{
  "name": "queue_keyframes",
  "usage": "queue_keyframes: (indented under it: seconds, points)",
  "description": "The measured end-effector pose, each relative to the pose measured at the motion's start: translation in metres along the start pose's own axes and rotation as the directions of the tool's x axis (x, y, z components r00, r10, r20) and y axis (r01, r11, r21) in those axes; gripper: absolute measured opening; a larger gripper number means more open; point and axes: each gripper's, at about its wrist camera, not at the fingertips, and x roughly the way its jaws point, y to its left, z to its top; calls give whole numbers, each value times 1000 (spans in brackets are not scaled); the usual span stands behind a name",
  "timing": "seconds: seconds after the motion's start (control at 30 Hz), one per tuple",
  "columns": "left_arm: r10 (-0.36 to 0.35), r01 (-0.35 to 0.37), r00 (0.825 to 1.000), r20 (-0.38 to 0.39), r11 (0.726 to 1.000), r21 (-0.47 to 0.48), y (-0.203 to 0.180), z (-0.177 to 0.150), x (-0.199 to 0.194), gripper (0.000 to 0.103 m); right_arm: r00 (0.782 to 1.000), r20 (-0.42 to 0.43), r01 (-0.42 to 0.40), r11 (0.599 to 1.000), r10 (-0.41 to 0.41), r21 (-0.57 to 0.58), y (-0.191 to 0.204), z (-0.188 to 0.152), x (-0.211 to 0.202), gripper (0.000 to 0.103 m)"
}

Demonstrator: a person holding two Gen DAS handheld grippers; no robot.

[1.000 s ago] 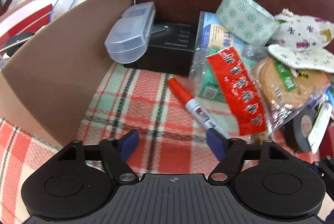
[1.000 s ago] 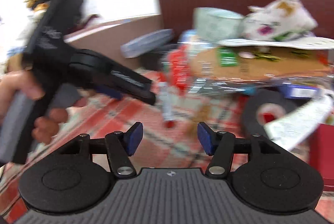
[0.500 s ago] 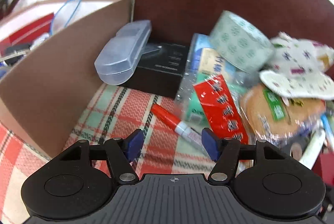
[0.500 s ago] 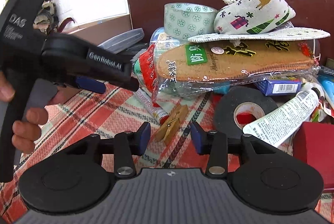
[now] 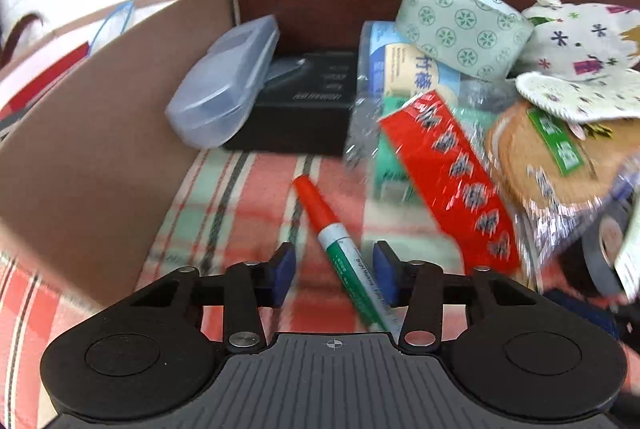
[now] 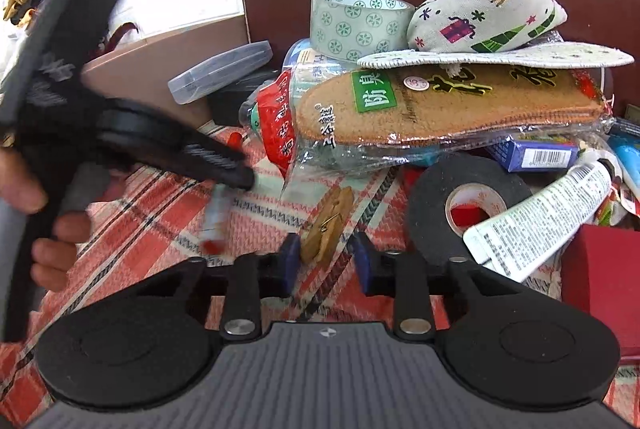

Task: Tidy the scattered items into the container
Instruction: 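Grasp the red-capped marker with the left gripper while the right gripper grasps the wooden clothespin, then carry the marker and clothespin over the cardboard box and open both grippers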

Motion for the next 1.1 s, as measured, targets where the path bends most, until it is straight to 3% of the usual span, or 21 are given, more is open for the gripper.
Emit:
queue_keyframes:
  seconds: [0.13,0.3,0.37,0.4,0.43,0.5,0.6,0.73,0.9,1.07,1.1]
  points:
    - [-17,16,999,-32,999,-33,21,-6,-9,49,1000,-1,5,1000,-5,9,0,0,-1,28]
    - [-20,19,999,-46,1000,-7,24,-8,-9,61,1000,-9,15,1000,-15,-27,11,7,12,29]
    - [-23,23,998,-50,1000,10,24,-9,-10,59,1000,-13,25,999,-25,-40,14,8,18,29]
    - [-24,25,998,-53,1000,18,24,-9,-10,44,1000,-16,26,999,-26,-43,15,8,20,29]
    - [-26,27,998,-55,999,27,24,-10,-11,38,1000,-20,23,999,-24,-43,15,8,20,29]
    - [-29,31,998,-59,999,44,24,-11,-12,15,999,-30,15,999,-16,-42,15,8,19,18]
    - [-44,48,996,-74,997,57,27,-15,-15,11,998,-56,-20,999,18,-39,18,7,11,14]
    - [-92,104,989,-113,989,102,30,-29,-30,11,992,-87,-90,995,86,-48,29,-2,-3,14]
    - [-37,57,994,-106,981,188,27,-43,-39,52,993,-86,-83,994,77,-68,40,-8,-7,15]
    - [-48,68,994,-101,976,206,29,-46,-37,51,995,-87,-62,994,54,-88,48,-7,-1,16]
    - [-53,73,994,-99,975,211,29,-46,-38,39,995,-87,-62,994,54,-90,49,-7,0,18]
